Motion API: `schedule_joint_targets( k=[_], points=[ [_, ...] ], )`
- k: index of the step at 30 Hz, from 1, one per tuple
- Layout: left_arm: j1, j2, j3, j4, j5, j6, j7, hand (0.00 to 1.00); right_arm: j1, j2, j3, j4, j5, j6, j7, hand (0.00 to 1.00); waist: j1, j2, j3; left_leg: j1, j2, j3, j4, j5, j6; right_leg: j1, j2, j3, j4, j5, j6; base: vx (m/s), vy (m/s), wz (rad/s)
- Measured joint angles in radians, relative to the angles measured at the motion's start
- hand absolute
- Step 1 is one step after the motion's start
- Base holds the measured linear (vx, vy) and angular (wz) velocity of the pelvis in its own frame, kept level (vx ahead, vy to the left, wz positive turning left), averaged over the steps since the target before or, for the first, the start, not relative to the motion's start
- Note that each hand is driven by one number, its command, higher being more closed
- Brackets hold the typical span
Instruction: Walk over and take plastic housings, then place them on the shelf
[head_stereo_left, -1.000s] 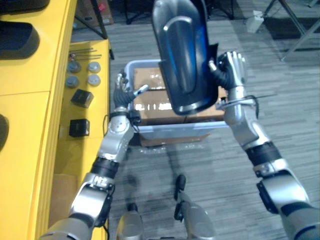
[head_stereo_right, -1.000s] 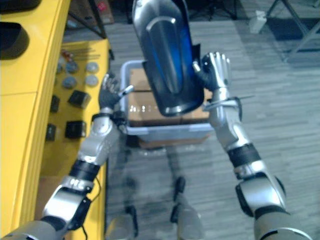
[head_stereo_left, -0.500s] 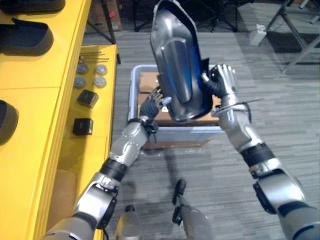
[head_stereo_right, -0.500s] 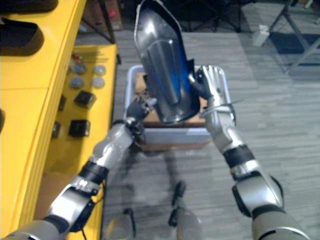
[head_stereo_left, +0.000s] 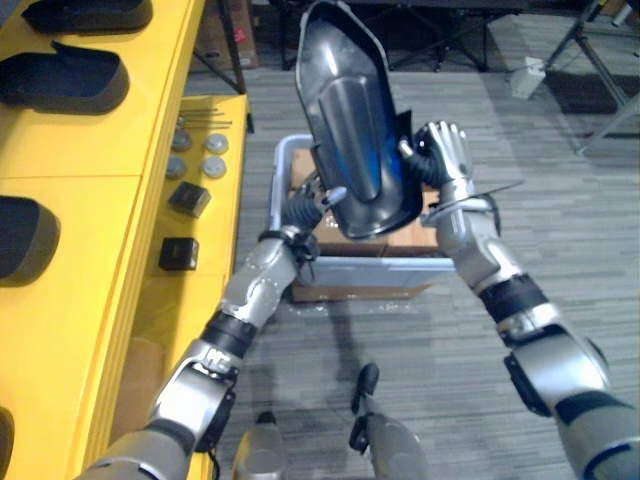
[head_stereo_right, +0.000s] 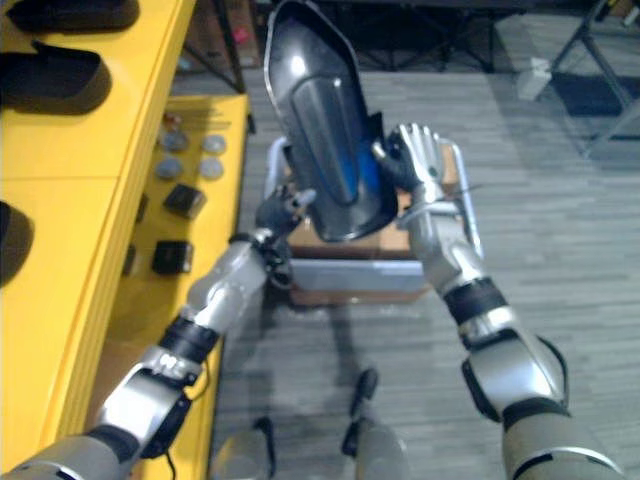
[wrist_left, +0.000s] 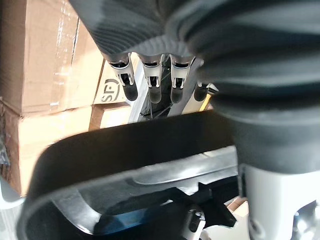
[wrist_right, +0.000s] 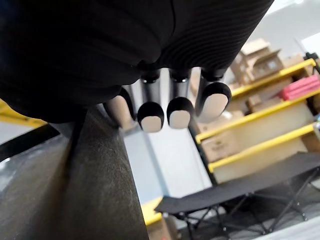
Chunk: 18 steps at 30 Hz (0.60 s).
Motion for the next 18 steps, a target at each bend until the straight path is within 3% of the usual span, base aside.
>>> schedule_joint_targets(
  k=[6,11,12,18],
  points=[
    [-0.012,-0.002,-0.018,-0.001,0.018,-0.005,0.017,0.00,-0.001,0.007,0.030,0.006,-0.020,-0.008,0.010,1.00,-0.002,0.000,0.000,-0.014,0.004,-0.001,0.011,0.000,-0.001,-0.006,0.002,-0.003,0.000,-0.017,0.007,-0.04,-0.022,-0.01],
    [-0.013,-0.001,-0.028,0.001,0.095,-0.023,0.048,0.00,-0.001,0.026,0.037,0.042,-0.028,-0.023,0.010,1.00,0.002,0.000,0.000,-0.034,0.005,-0.005,0.023,0.000,-0.001,-0.022,0.002,-0.008,0.000,0.001,0.000,0.01,-0.001,0.02],
    [-0.013,0.000,-0.027,0.002,0.121,-0.024,0.054,1.00,-0.001,0.030,0.038,0.046,-0.028,-0.026,0.009,1.00,0.003,0.000,0.000,-0.033,0.005,-0.006,0.023,0.000,-0.001,-0.022,0.002,-0.008,0.000,0.003,0.000,0.03,0.008,0.03],
    [-0.012,-0.001,-0.021,0.003,0.169,-0.043,0.078,1.00,-0.001,0.040,0.039,0.044,-0.012,-0.048,0.002,1.00,0.011,0.000,0.000,-0.033,0.002,-0.006,0.024,-0.001,-0.001,-0.020,-0.001,-0.006,0.000,0.007,0.004,0.01,0.006,0.01]
  ],
)
